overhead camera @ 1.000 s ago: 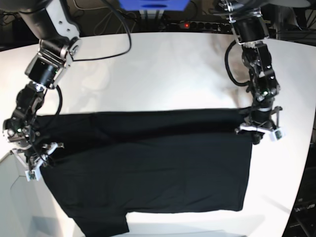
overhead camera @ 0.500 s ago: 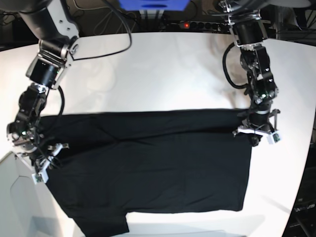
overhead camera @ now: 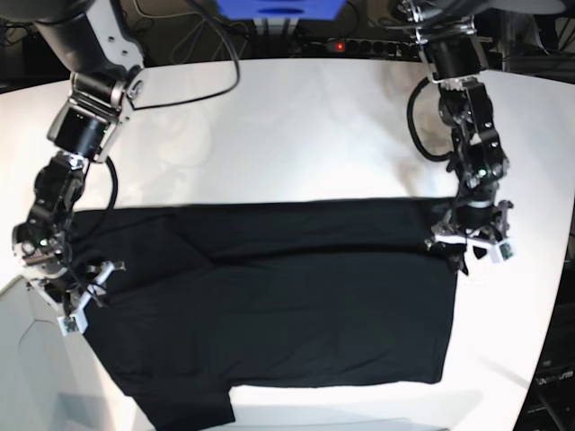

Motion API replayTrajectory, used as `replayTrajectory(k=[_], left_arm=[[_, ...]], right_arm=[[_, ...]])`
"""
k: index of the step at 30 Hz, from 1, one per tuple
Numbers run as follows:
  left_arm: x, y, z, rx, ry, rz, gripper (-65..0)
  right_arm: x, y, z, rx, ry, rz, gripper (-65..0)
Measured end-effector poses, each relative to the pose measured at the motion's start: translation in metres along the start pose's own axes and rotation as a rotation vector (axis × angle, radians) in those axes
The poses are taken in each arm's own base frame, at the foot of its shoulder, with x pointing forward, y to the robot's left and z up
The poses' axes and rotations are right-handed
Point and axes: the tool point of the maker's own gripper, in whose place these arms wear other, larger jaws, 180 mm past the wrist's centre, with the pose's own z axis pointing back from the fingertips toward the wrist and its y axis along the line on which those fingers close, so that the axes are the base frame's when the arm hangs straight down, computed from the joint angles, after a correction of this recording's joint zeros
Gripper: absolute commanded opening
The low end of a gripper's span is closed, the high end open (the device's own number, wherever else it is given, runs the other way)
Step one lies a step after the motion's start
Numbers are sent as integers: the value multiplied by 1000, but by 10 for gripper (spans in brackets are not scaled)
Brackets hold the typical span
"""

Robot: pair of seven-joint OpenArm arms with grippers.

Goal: Fold the T-shirt properly
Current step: 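Lift the shoulder edge with both grippers and fold it over the body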

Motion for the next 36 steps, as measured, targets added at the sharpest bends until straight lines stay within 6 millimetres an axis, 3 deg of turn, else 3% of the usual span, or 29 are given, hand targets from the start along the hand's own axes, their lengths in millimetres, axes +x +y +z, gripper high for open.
replayTrajectory(k=[7, 10, 16, 20, 30, 33, 36], left_arm=[[-43, 26, 17, 52, 91, 0, -319], [-45, 42, 18, 92, 95, 20, -319], [-52, 54, 22, 126, 101, 50, -319], [-77, 67, 18, 160, 164, 59, -318], [-77, 65, 5, 159, 153, 86, -327], [-80, 61, 4, 156, 156, 98, -420], [-82, 59, 4, 155, 157, 103, -565]], right_arm=[[-9, -23, 22, -78, -19, -27, -338], [-23, -17, 25, -74, -1, -16, -336], [-47, -13, 34, -82, 37, 6, -336], [-52, -14, 36, -85, 46, 9, -335], [-61, -52, 50, -165, 55, -26, -335], [-62, -58, 51, -172, 55, -24, -335], [-82, -62, 43, -153, 113, -43, -336]])
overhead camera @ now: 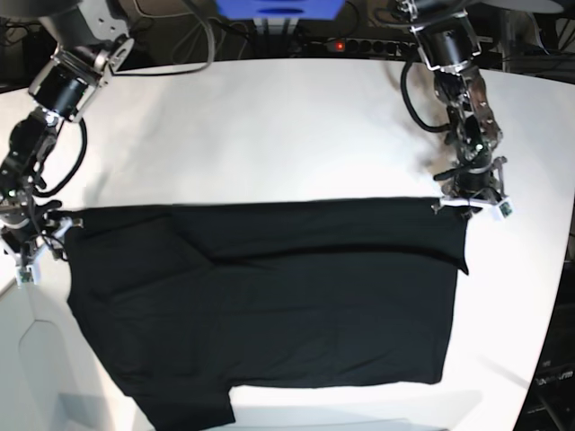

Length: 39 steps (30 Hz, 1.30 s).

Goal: Fold the T-shirt properly
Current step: 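Lift the shoulder edge with both grippers and fold it over the body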

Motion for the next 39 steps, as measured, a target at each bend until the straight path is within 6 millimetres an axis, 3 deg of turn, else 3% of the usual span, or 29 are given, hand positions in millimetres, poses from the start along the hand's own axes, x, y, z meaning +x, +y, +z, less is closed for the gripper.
replayTrajectory(k=[2, 6, 9, 14, 18, 20, 22, 25, 26, 33, 39], left_arm=[[-4, -4, 0, -7, 7, 15, -648], [-6, -7, 0, -11, 4, 22, -647], [-5, -7, 0, -14, 3, 20, -648], [-5, -7, 0, -13, 2, 20, -648], [-6, -7, 0, -14, 4, 20, -648], [-6, -6, 1, -12, 5, 18, -648], [-7, -5, 3, -12, 4, 16, -648], [-8, -4, 4, -16, 6, 12, -648], [-7, -4, 4, -16, 5, 10, -648], [5, -7, 12, -30, 14, -23, -648], [45, -16, 20, -61, -84, -55, -648]], right_arm=[[-18, 0, -8, 21, 54, -19, -336], [-30, -8, -17, 28, 14, -92, -336], [-39, -3, -26, 54, 6, -121, -336], [-68, -1, -35, 83, 71, -156, -336], [-71, 1, -38, 92, 68, -170, -342], [-74, 2, -38, 95, 62, -172, -369], [-76, 4, -37, 101, 52, -179, -440], [-77, 6, -37, 106, 56, -181, -620], [-75, 6, -37, 107, 53, -181, -650], [-79, -13, -23, 50, 126, -99, -650], [-38, -24, -9, 3, 63, 6, -650]])
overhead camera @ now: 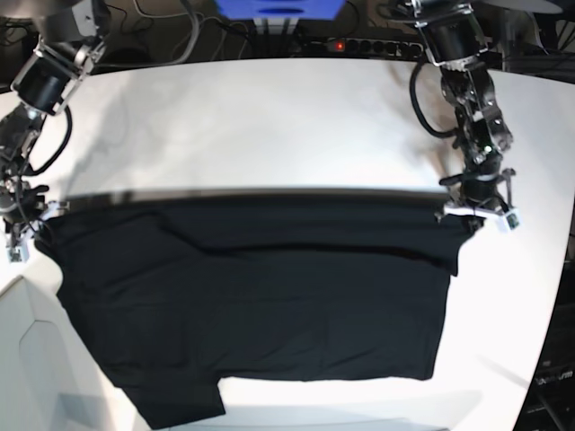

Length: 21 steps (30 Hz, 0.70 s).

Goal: Fold the T-shirt properly
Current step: 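Lift the shoulder edge with both grippers and fold it over the body, then lower the folded edge onto the shirt and release both grippers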

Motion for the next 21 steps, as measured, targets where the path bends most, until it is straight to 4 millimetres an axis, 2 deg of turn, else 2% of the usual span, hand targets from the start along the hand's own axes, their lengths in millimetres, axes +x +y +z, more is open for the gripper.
replayTrajectory(k=[6, 9, 14, 16, 18, 21], left_arm=[[41, -15, 2, -30, -100, -6, -648], [48, -23, -4, -38, -64, 4, -648], [77, -41, -10, -69, -97, 32, -648], [80, -43, -10, -74, -99, 36, -649], [78, -43, -10, -72, -81, 35, -649], [74, -39, -9, -65, -74, 29, -649]], right_arm=[[49, 4, 9, -15, -87, 97, -650], [77, -1, 11, -27, -112, 109, -650], [131, -10, 21, -54, -167, 123, -650], [150, -15, 26, -58, -194, 108, -650], [155, -20, 23, -52, -174, 83, -650], [142, -18, 15, -40, -115, 71, -650]])
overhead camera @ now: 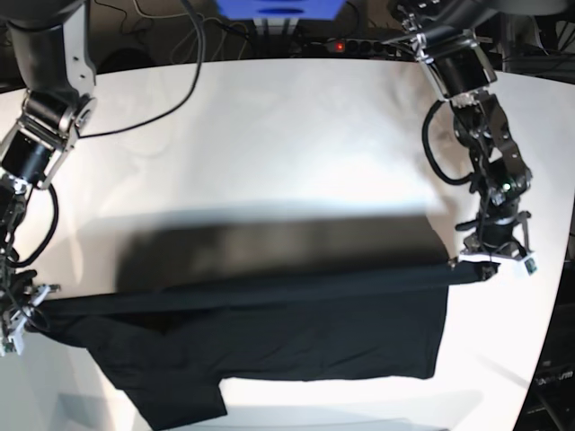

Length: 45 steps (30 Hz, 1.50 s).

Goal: Fold the T-shirt properly
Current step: 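Lower the folded edge onto the shirt and release both grippers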

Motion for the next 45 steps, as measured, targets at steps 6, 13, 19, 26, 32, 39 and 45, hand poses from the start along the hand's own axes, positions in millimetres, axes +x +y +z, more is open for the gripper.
replayTrajectory(k=[6, 13, 19, 26, 32, 39, 45], left_arm=[[-16, 7, 5, 10, 35, -5, -649], [-13, 6, 4, 7, 26, -3, -649], [17, -4, 5, -10, -46, -15, -649], [-11, 11, 13, 12, 17, -33, -649], [-43, 28, 25, 44, 83, -58, -649], [-70, 41, 37, 64, 146, -72, -649], [-75, 37, 51, 54, 152, -82, -649]], right_arm=[[-13, 5, -5, 18, 51, -3, -650], [-12, 4, -6, 16, 55, -1, -650], [24, 4, -3, 14, -13, 23, -650], [-61, 23, -10, 48, 182, 55, -650], [-99, 36, -10, 77, 239, 65, -650], [-114, 28, -5, 60, 259, 23, -650], [-110, 17, 21, -13, 200, 48, -650]])
